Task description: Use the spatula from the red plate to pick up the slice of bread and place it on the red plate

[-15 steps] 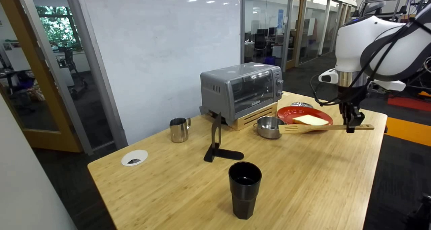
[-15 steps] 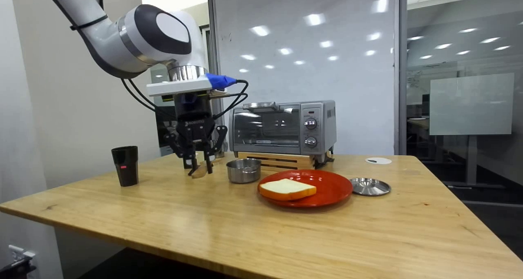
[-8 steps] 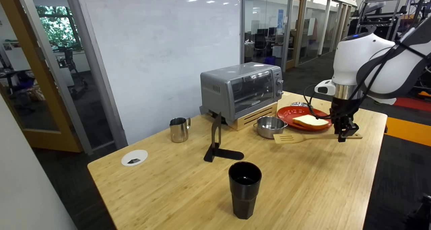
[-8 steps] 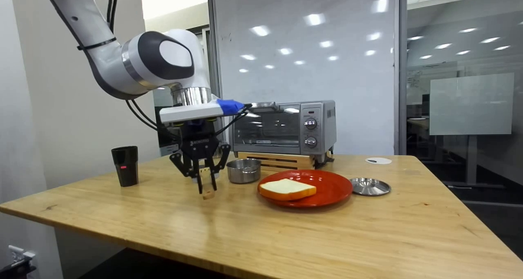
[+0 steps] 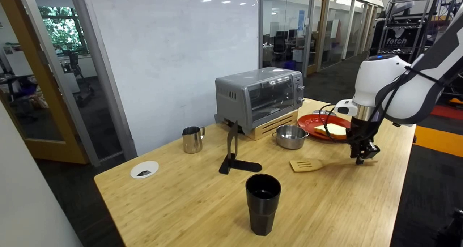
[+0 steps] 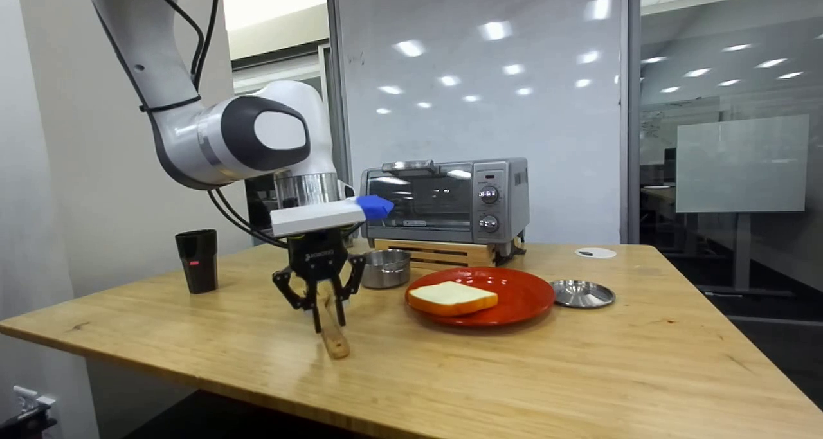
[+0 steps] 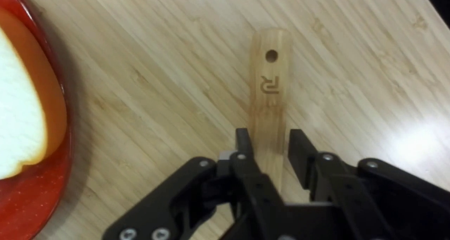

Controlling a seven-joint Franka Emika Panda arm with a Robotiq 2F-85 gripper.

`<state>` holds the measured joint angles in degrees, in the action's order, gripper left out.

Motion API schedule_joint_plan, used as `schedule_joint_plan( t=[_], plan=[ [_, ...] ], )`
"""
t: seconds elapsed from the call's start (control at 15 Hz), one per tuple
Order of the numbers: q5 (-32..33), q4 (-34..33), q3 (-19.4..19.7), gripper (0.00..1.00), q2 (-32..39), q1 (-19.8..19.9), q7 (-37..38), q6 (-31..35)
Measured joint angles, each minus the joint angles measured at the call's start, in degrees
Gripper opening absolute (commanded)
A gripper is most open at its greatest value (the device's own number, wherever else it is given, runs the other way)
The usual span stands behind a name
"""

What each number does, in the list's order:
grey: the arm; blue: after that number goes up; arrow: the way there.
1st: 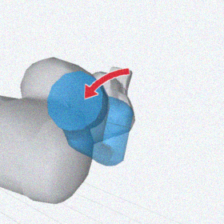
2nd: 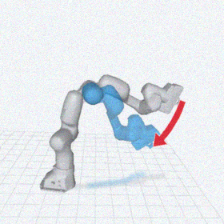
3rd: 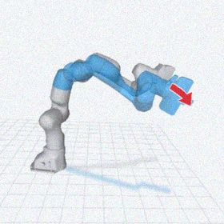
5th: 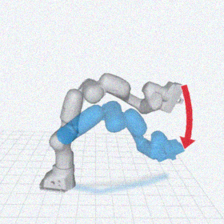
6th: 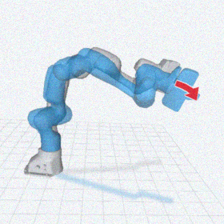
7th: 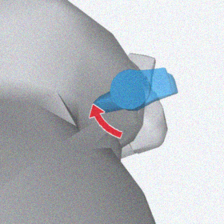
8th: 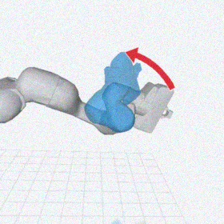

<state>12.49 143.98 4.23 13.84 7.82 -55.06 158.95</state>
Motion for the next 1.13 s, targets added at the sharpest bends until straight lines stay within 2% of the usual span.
schedule_joint_plan(
  t=[0.33,0.8,1.13],
  plan=[
    [-0.46,-0.12,-1.60,0.99,0.74,1.20,-2.68,0.91],
    [-1.77,-1.49,-1.92,1.00,-0.65,1.73,-2.46,0.51],
    [-1.76,-1.50,-1.73,1.00,-6.20,1.54,1.62,-3.50]
  ],
)
